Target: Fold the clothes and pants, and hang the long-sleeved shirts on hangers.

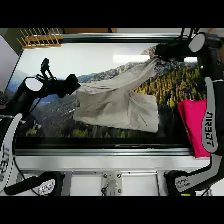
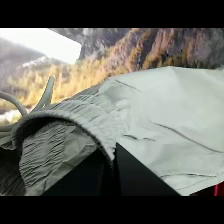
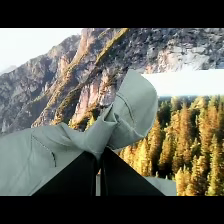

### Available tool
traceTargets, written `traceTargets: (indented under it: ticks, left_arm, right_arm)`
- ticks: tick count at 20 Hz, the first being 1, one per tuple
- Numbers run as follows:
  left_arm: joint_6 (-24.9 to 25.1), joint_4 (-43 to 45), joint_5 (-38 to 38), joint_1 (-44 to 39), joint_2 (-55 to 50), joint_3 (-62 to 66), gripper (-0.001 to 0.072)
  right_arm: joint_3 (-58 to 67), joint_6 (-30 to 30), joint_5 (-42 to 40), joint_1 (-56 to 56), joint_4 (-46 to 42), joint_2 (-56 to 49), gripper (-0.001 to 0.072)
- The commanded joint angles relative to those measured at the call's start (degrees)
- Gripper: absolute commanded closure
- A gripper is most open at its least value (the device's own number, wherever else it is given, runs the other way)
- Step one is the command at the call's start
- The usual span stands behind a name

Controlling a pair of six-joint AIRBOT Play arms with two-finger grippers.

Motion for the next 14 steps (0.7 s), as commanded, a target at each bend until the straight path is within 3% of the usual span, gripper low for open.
traceTargets:
  ticks: [1,3,7,11,14]
  left_arm:
    - [8.35,-5.95,-4.92,5.31,-9.70,7.19,0.0689]
    - [10.78,-5.88,-9.57,6.16,-11.26,10.71,0.0689]
    - [10.80,-1.55,-12.59,6.88,-8.81,9.38,0.0689]
    - [11.13,2.16,-11.63,6.88,-4.39,-0.17,0.0689]
    - [14.60,1.97,-10.56,6.73,-2.23,-6.58,0.0689]
  right_arm:
    - [0.04,0.76,-0.72,0.33,-0.61,-0.74,0.0710]
    - [-0.20,-0.37,3.76,0.66,-1.49,1.99,0.0710]
    - [-5.29,-1.75,14.21,3.08,-7.78,8.33,0.0710]
    - [-26.18,-0.94,11.28,5.20,-8.48,19.43,0.0710]
    - [-45.83,1.95,4.00,6.03,-8.24,28.24,0.0710]
